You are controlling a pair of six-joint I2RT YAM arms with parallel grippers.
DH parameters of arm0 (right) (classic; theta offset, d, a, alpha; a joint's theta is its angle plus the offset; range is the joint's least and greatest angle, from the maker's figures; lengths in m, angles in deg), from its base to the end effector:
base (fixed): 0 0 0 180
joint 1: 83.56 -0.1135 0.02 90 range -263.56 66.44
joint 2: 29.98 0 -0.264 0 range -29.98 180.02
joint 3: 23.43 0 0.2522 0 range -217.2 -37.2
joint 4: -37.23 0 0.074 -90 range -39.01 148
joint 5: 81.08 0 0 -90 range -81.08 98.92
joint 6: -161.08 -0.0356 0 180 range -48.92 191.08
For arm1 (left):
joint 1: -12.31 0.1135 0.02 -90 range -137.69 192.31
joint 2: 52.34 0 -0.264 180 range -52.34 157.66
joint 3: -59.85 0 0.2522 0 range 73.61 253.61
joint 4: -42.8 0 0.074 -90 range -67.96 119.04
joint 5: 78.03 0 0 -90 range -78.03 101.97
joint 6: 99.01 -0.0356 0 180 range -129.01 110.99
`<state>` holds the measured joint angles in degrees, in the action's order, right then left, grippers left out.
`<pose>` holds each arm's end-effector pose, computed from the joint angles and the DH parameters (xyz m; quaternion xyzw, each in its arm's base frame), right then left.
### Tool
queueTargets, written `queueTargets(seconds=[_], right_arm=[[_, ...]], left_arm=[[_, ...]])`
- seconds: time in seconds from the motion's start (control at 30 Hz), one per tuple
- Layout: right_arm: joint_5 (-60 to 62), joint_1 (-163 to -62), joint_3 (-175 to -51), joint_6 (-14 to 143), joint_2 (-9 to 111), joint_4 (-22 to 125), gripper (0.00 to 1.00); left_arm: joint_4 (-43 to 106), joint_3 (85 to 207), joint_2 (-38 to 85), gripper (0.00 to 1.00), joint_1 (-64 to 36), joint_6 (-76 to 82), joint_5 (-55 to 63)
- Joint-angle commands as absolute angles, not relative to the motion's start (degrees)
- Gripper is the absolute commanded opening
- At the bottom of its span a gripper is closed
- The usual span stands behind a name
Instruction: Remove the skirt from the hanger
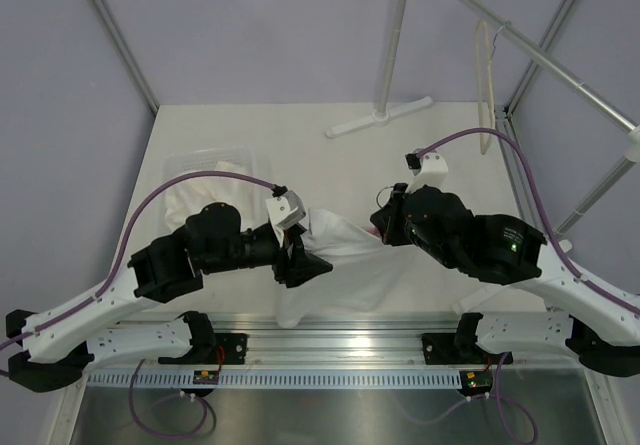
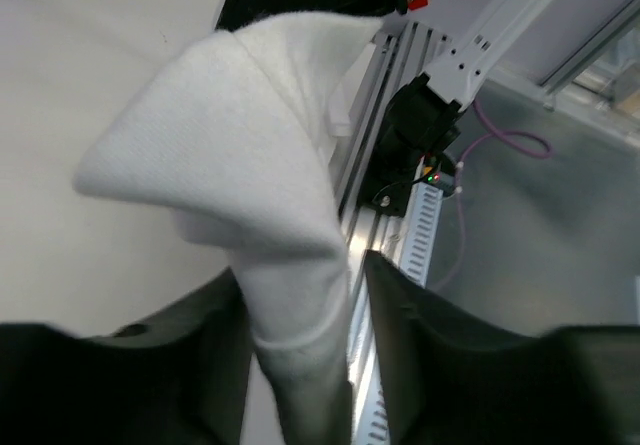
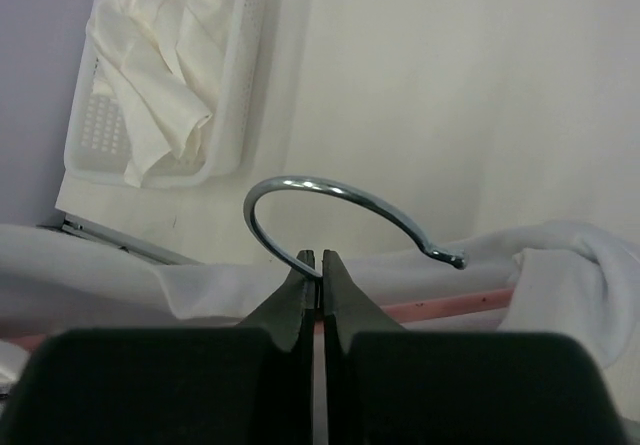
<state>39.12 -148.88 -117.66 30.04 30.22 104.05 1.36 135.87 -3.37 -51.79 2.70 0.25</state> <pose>0.0939 0.1614 0.4270 -0.0563 0.8549 0.2330 0.4601 0.0707 -0.1622 0.4003 0.4031 0.6776 -0.4383 0.4316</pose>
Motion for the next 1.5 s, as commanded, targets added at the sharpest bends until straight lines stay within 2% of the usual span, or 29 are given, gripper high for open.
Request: queueTargets(seconds=[0.0,0.03,0.13,0.23,0.27,0.67,1.13,1.23,1.27,1.3,1.33,1.37,1.4,1.47], right_arm=[[44.2,-149.1,-119.0,27.0,28.4,102.1,0.00],[44.6,-149.2,-118.5,27.0,27.9,102.1,0.00],[45.3,-149.1,-118.1,27.6,26.1,101.8,0.00],[45.4,-149.1,-119.3,28.4,26.0,102.2,0.00],[45.5,-149.1,-119.7,28.5,26.4,103.1,0.00],[45.4,-149.2,-120.7,29.6,24.8,104.6,0.00],[43.6,-149.1,-125.6,29.9,23.5,106.2,0.00],[43.9,-149.1,-126.5,29.6,23.5,107.9,0.00],[44.4,-149.1,-126.5,29.2,23.5,108.4,0.00],[44.7,-149.1,-126.5,29.0,23.2,109.1,0.00],[45.0,-149.2,-126.3,28.8,22.9,109.4,0.00],[45.4,-149.2,-125.9,28.4,22.6,109.4,0.00],[45.5,-149.1,-125.5,28.2,21.8,109.5,0.00],[46.1,-149.2,-124.7,27.8,21.1,109.9,0.00]], left_arm=[[6.1,138.7,-4.7,0.62,-52.1,2.4,1.4],[5.9,138.6,-5.0,0.72,-52.1,2.3,1.6],[5.7,137.6,-7.1,0.83,-52.1,2.4,2.7],[4.9,136.6,-8.6,0.87,-52.1,2.7,3.4],[4.7,136.4,-8.9,0.93,-52.1,2.8,3.6],[0.3,136.4,-14.9,0.97,-52.1,2.2,7.9],[1.1,129.5,-13.5,0.96,-52.1,3.2,6.3],[1.2,129.1,-12.8,0.83,-52.1,3.1,7.0],[1.0,129.2,-12.8,0.64,-52.1,3.1,8.5],[0.5,129.6,-12.9,0.54,-52.1,3.2,9.8],[0.2,129.6,-13.0,0.38,-52.1,3.4,10.9],[0.0,129.8,-13.1,0.04,-52.1,3.6,14.1],[-0.6,129.9,-13.1,0.00,-52.1,3.9,15.6],[-0.6,129.9,-13.9,0.00,-52.1,4.4,17.7]])
